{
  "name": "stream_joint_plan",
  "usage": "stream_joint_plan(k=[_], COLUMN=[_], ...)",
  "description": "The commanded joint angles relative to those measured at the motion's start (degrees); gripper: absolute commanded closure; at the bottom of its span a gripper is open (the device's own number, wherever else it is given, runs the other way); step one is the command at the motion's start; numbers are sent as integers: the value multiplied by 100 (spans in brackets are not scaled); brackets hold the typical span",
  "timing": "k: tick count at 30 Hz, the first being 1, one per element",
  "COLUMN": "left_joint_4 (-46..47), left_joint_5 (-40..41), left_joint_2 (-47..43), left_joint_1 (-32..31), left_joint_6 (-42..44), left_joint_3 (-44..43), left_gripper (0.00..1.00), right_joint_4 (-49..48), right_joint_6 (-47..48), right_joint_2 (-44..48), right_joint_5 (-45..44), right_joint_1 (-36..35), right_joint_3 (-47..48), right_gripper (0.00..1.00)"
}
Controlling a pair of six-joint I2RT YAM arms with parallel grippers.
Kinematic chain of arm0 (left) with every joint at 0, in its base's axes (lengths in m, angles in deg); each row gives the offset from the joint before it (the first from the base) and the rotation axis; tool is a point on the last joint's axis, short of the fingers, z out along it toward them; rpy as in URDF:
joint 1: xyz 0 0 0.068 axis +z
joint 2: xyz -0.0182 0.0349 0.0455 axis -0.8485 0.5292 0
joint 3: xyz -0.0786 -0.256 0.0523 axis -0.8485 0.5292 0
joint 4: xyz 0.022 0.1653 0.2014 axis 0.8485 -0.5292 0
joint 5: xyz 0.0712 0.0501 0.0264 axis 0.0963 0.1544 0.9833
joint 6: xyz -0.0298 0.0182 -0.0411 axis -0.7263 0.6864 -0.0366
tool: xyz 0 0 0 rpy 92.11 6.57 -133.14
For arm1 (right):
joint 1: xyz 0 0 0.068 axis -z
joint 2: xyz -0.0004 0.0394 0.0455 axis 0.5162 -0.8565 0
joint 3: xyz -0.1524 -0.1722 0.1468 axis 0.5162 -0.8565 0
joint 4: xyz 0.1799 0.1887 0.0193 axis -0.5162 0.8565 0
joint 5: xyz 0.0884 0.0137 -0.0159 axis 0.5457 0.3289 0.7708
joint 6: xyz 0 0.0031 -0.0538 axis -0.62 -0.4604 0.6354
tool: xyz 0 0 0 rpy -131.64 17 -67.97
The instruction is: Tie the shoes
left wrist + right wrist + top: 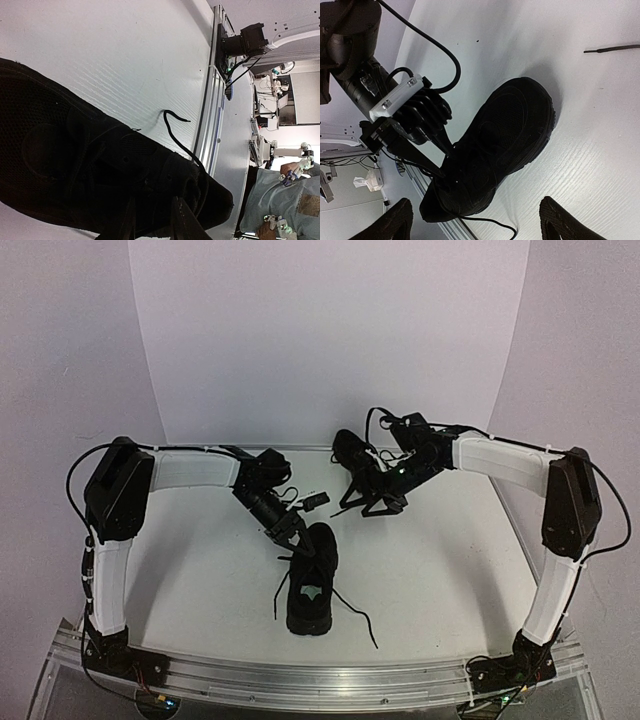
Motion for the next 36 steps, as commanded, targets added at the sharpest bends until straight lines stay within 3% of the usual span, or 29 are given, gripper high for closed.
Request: stream_joint_plan(k=[1,9,14,23,36], left_joint_4=[-38,-43,-78,-264,-242], left_joint_5=[-232,-269,-146,127,405], left_joint_2=[-58,-112,-141,-74,-195], left_joint_1=[-33,-33,-34,-143,-182], left_joint_6=[123,134,129,290,346], left_joint_3=[-175,-117,-82,-172,-269], left_gripper=[75,80,71,74,99], right_joint_4=[-1,-9,-7,-8,-8], right_joint_6=[102,102,119,162,272], right_joint_2=[282,258,253,218,91], right_joint_5=[32,72,98,128,326], right_joint_1=[28,29,29,28,35], right_joint_3=[-38,4,17,27,104], right_gripper=[16,16,16,16,17])
